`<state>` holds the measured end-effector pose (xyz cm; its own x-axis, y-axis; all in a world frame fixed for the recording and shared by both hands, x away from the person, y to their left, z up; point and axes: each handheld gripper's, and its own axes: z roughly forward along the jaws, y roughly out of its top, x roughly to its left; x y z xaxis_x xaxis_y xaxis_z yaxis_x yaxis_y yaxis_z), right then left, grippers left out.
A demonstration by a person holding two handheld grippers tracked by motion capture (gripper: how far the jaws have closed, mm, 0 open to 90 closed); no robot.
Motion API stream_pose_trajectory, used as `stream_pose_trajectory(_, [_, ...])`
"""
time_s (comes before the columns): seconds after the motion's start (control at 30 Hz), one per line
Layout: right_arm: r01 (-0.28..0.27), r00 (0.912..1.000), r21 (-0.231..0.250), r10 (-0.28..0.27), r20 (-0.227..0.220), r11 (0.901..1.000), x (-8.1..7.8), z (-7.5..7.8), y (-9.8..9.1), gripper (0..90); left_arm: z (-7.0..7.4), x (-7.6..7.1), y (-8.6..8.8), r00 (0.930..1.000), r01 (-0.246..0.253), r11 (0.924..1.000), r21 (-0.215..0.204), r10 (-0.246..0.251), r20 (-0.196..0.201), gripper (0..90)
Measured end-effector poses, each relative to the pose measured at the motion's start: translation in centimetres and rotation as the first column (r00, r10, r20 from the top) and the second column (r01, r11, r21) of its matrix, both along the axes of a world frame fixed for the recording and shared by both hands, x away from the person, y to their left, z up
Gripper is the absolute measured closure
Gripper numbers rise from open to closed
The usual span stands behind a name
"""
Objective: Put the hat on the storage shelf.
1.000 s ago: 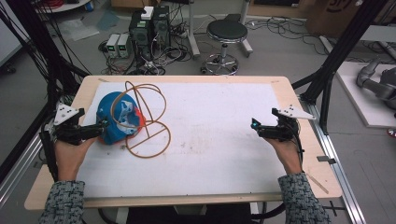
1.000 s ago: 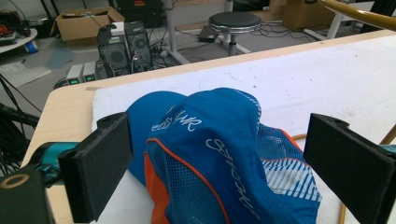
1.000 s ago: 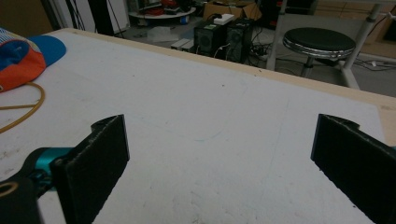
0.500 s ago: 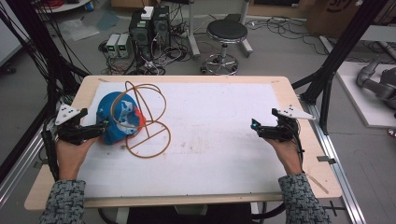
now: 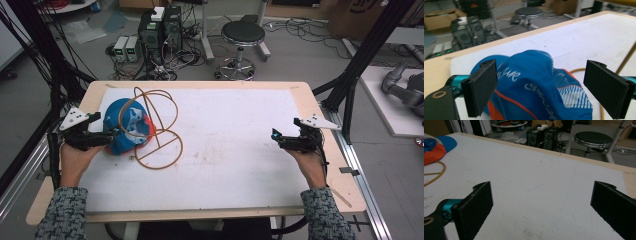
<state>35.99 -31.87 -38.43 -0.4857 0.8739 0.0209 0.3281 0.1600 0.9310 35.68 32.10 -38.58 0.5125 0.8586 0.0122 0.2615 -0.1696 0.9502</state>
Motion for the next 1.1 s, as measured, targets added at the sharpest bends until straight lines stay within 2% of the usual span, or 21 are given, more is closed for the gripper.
stream_pose_trajectory(0.03, [0.001, 1.0000, -0.001, -0.001, -0.003, 1.0000, 0.0, 0.0, 0.0, 4.0, -0.1, 0.2, 0.1, 0.9997, 0.023, 0.9997, -0.002, -0.023, -0.005, 12.6])
stream_pose_trajectory(0.1, [0.001, 1.0000, 0.000, -0.001, -0.001, 1.0000, -0.1, 0.0, 0.0, 4.0, -0.3, 0.6, 0.4, 0.9992, 0.039, 0.9991, 0.014, -0.039, -0.003, 12.5])
stream_pose_trajectory(0.2, [0.002, 1.0000, 0.004, -0.002, -0.006, 1.0000, -0.2, 0.0, 0.0, 4.0, -0.6, 1.1, 0.9, 0.9983, 0.058, 0.9983, -0.002, -0.058, 0.006, 12.7])
stream_pose_trajectory(0.37, [-0.008, 1.0000, -0.011, 0.008, -0.006, 0.9999, -0.4, 0.0, 0.3, 4.0, -1.2, 2.0, 1.6, 0.9973, 0.060, 0.9975, -0.038, -0.058, 0.044, 13.3])
stream_pose_trajectory(0.5, [-0.016, 0.9998, -0.009, 0.016, -0.008, 0.9998, -0.6, 0.0, 0.5, 4.0, -1.5, 2.5, 1.8, 0.9959, 0.066, 0.9966, -0.050, -0.062, 0.066, 14.4])
stream_pose_trajectory(0.63, [-0.017, 0.9998, -0.003, 0.017, -0.009, 0.9998, -0.8, -0.1, 0.5, 4.0, -2.2, 3.2, 1.8, 0.9965, 0.079, 0.9949, -0.063, -0.077, 0.032, 14.8])
stream_pose_trajectory(0.8, [-0.022, 0.9996, -0.003, 0.022, -0.016, 0.9998, -0.8, -0.4, 0.3, 4.0, -2.7, 3.6, 1.3, 0.9949, 0.096, 0.9942, -0.049, -0.094, 0.034, 16.6])
stream_pose_trajectory(0.9, [-0.024, 0.9997, -0.003, 0.023, -0.011, 0.9997, -0.9, -0.4, 0.2, 4.0, -3.1, 3.9, 1.2, 0.9968, 0.078, 0.9961, -0.043, -0.077, 0.023, 17.6])
stream_pose_trajectory(1.07, [-0.022, 0.9996, 0.002, 0.022, -0.015, 0.9997, -0.9, -0.5, 0.0, 4.0, -3.3, 4.1, 1.2, 0.9969, 0.079, 0.9961, -0.039, -0.079, 0.003, 26.6])
stream_pose_trajectory(1.1, [-0.023, 0.9996, 0.001, 0.023, -0.014, 0.9997, -0.8, -0.5, 0.0, 4.8, -3.4, 4.1, 1.1, 0.9968, 0.080, 0.9963, -0.033, -0.080, 0.000, 36.6])
